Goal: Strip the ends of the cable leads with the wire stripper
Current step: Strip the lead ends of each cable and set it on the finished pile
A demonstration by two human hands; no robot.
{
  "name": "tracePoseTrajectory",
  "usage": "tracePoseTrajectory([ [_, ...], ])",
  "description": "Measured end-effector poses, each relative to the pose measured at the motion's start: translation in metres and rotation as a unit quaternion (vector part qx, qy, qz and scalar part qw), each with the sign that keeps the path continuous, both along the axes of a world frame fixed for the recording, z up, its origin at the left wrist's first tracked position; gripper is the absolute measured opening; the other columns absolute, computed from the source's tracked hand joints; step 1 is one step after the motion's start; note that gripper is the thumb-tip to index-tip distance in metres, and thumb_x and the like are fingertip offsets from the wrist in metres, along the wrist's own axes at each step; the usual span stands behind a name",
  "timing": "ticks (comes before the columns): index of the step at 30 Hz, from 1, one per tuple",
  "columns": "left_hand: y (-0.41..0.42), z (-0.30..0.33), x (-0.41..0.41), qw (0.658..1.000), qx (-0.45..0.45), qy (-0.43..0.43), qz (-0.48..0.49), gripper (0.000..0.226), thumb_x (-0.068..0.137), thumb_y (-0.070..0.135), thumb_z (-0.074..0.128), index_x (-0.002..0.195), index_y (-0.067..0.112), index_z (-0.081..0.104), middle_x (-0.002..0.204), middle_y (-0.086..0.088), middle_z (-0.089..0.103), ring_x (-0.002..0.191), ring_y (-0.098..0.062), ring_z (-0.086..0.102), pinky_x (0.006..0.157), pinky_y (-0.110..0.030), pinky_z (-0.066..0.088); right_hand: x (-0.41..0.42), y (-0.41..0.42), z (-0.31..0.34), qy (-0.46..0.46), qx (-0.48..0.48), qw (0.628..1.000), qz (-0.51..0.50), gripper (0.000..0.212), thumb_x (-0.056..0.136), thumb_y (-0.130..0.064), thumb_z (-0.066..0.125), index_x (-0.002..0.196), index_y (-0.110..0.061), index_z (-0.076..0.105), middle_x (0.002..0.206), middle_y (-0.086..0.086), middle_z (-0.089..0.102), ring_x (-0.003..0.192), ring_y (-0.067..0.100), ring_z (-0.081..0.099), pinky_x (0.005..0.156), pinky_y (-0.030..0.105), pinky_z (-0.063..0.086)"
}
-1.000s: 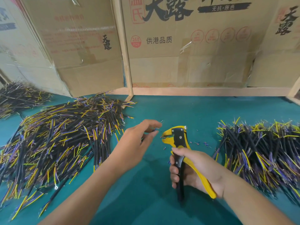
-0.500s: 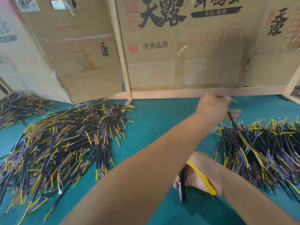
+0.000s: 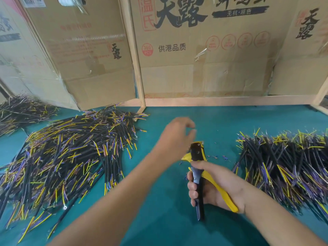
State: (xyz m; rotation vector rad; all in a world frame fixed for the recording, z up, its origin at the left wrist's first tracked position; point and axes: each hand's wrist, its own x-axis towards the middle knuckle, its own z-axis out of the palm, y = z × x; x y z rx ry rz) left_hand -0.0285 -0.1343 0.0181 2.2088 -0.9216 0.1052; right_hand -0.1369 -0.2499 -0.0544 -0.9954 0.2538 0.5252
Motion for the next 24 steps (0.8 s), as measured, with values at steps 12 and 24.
tracePoseTrajectory([
  [12, 0.160, -0.053, 0.080, 0.904, 0.256, 0.004, 0.343, 0.041, 0.089, 0.049, 0.066, 0.088, 0.011, 0.054, 0.097, -0.015, 0.067, 0.093, -0.039, 0.064, 0.072, -0.038, 0.047, -0.007, 0.004, 0.015, 0.018, -0.011, 1.000, -0.018, 0.035, 0.085, -0.039, 0.068, 0.090, -0.006, 0.056, 0.074, 0.013, 0.048, 0.062, 0.028, 0.049, 0.068, 0.043, 0.050],
  [24, 0.164, -0.053, 0.079, 0.875, 0.340, -0.029, 0.343, 0.028, 0.088, 0.043, 0.066, 0.093, 0.016, 0.060, 0.105, -0.007, 0.068, 0.098, -0.034, 0.065, 0.070, -0.033, 0.043, 0.000, -0.002, 0.001, -0.001, 0.004, 1.000, 0.007, 0.041, 0.074, -0.041, 0.083, 0.082, -0.007, 0.063, 0.074, 0.012, 0.049, 0.064, 0.029, 0.049, 0.068, 0.044, 0.050],
])
